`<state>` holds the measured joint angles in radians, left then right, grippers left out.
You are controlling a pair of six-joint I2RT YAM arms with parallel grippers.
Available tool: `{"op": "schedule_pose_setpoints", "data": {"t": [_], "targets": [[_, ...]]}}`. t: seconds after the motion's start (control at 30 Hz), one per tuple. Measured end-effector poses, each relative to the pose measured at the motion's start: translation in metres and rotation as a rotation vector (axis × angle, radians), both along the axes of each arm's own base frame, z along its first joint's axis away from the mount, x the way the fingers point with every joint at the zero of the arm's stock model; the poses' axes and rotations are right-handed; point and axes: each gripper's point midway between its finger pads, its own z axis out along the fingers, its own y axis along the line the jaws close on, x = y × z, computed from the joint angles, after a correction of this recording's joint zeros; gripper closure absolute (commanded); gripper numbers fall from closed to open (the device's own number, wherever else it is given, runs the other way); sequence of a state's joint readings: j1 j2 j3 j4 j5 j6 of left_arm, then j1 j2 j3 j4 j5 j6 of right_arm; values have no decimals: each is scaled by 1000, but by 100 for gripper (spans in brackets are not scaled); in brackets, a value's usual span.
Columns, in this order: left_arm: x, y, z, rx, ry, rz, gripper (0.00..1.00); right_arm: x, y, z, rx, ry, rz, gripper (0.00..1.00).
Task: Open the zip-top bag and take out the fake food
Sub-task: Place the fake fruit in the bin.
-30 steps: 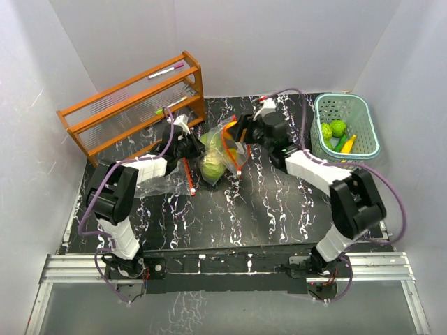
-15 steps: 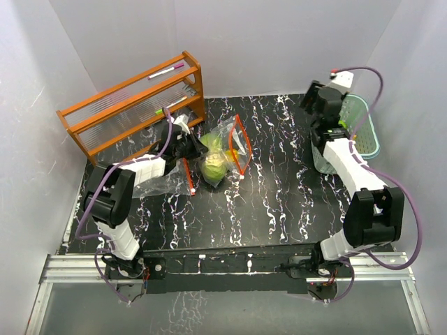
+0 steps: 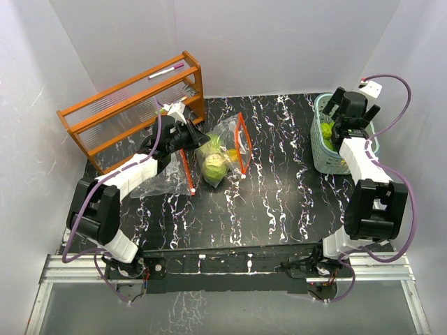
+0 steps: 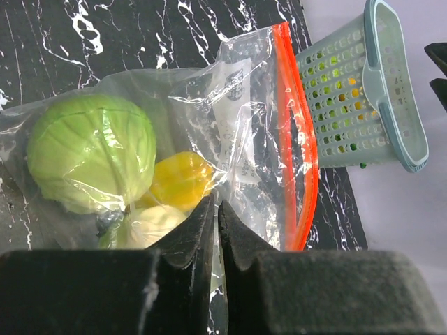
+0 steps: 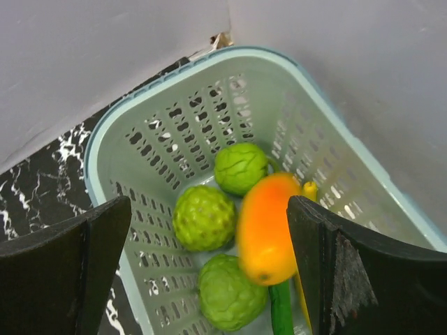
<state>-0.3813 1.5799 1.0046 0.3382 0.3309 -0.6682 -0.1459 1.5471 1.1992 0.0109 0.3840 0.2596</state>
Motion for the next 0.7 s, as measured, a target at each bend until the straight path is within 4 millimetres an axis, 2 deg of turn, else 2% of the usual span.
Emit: {"op": "schedule_pose_setpoints", "data": {"t": [0.1,0.17,0.23,0.3,0.37,0.53,0.63,0.7], "targets": [[-1,0,-1,2,5,0,82,-1,9,-8,13,19,49,2],[0,0,0,0,2,0,70,-5,21,-11,23,21,98,2],[0,-1,1,-5,0,-2,67,-9,35,-9,29,13,153,6],[0,-1,2,-10,-4,-5,66,-9,61,-3,23,1,236,10],[0,-1,1,-11,-6,-4,69,-4,106,5,12,-19,352,15],[-1,1,-5,2,-2,6,79,-12,225,0,20,-6,659,46],[-4,5,-16,20,16,14,82,-21,275,-10,44,12,795,65],[-7,7,-24,30,33,18,83,-25,295,-17,65,25,857,73]]}}
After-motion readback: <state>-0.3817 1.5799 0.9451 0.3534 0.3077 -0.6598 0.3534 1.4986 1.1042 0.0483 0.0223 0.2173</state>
